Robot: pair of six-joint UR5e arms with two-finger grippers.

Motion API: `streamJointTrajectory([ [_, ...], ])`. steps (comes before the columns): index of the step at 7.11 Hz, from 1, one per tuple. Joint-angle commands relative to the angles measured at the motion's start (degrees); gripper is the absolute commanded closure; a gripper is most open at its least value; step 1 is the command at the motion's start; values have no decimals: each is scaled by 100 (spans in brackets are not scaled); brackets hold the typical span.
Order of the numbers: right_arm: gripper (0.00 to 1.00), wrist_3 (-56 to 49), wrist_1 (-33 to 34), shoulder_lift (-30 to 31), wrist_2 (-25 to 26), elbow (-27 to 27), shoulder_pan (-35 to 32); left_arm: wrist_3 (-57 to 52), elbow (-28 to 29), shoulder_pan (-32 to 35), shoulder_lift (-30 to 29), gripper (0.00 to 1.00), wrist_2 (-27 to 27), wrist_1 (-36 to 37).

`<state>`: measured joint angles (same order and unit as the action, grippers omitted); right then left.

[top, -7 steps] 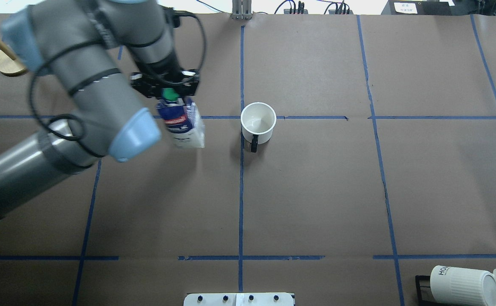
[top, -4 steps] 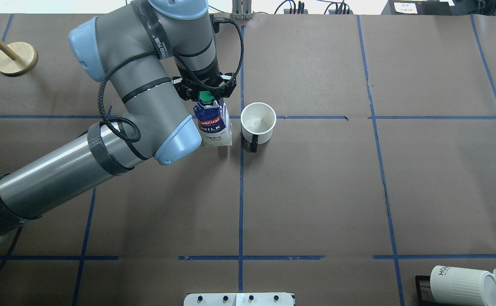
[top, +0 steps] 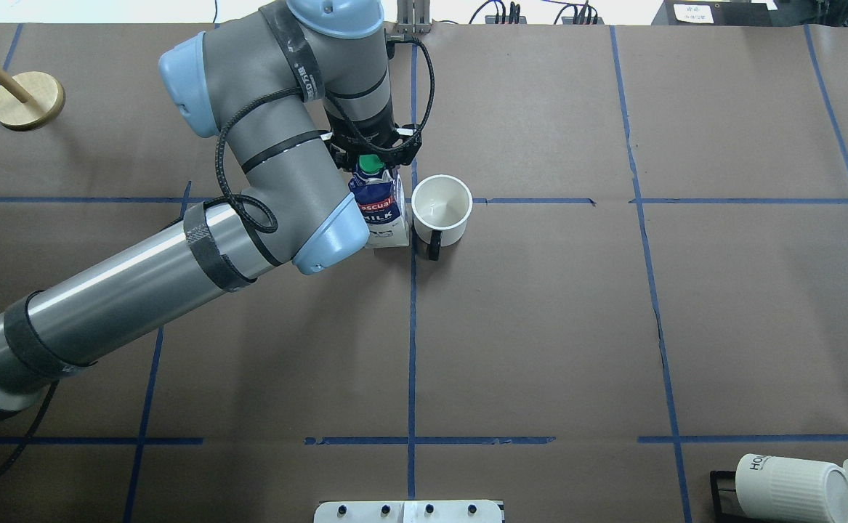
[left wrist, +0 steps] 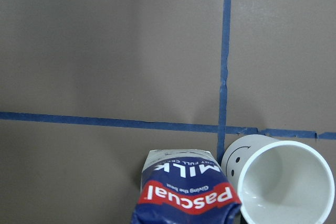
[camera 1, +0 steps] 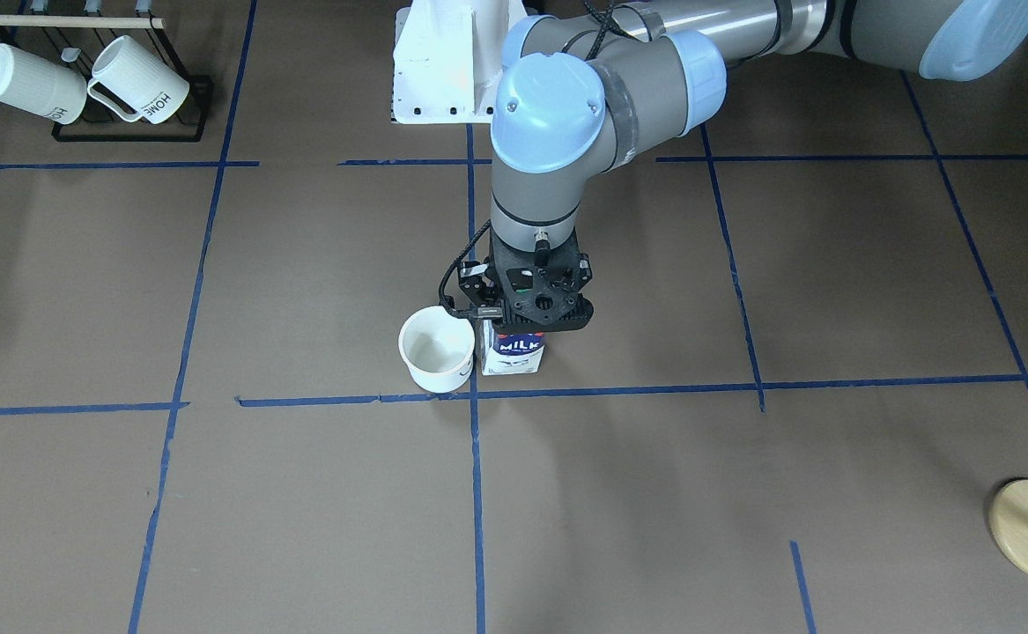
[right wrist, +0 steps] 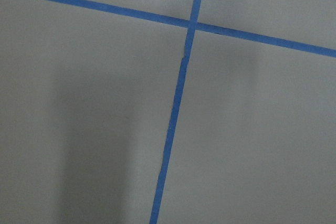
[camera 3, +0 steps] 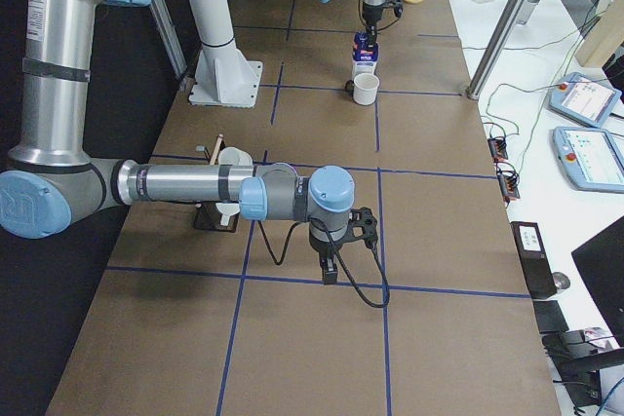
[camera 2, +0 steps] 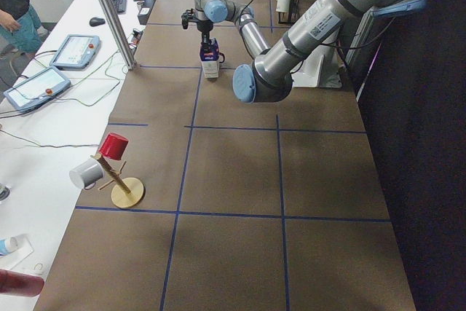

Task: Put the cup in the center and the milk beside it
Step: 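Open the left gripper and withdraw the left arm from the carton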

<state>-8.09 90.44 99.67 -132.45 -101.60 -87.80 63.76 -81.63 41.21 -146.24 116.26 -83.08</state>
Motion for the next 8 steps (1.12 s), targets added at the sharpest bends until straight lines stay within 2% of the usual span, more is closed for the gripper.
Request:
streamJointTrajectory([
  [1,0,0,0,0,0,-9,0,13,25,-17,-1,0,-216,-50],
  [2,0,0,0,-9,0,0,0,14,-10,-8,-9,0,-279,-50],
  [4,0,18,0,-26,-9,-9,9,-117,-465,44,-1,0,-174,212],
  [5,0,44,0,-44,0,9,0,-527,-746,288,8,0,157,657],
  [6,0,44,0,-44,0,26,0,-1027,-1201,639,269,0,499,1071],
  [7,0,44,0,-35,0,26,0,-1685,-1910,1008,1038,0,703,1153],
  [8,0,35,0,-35,17,35,0,-2553,-2344,1403,1776,0,914,1145],
])
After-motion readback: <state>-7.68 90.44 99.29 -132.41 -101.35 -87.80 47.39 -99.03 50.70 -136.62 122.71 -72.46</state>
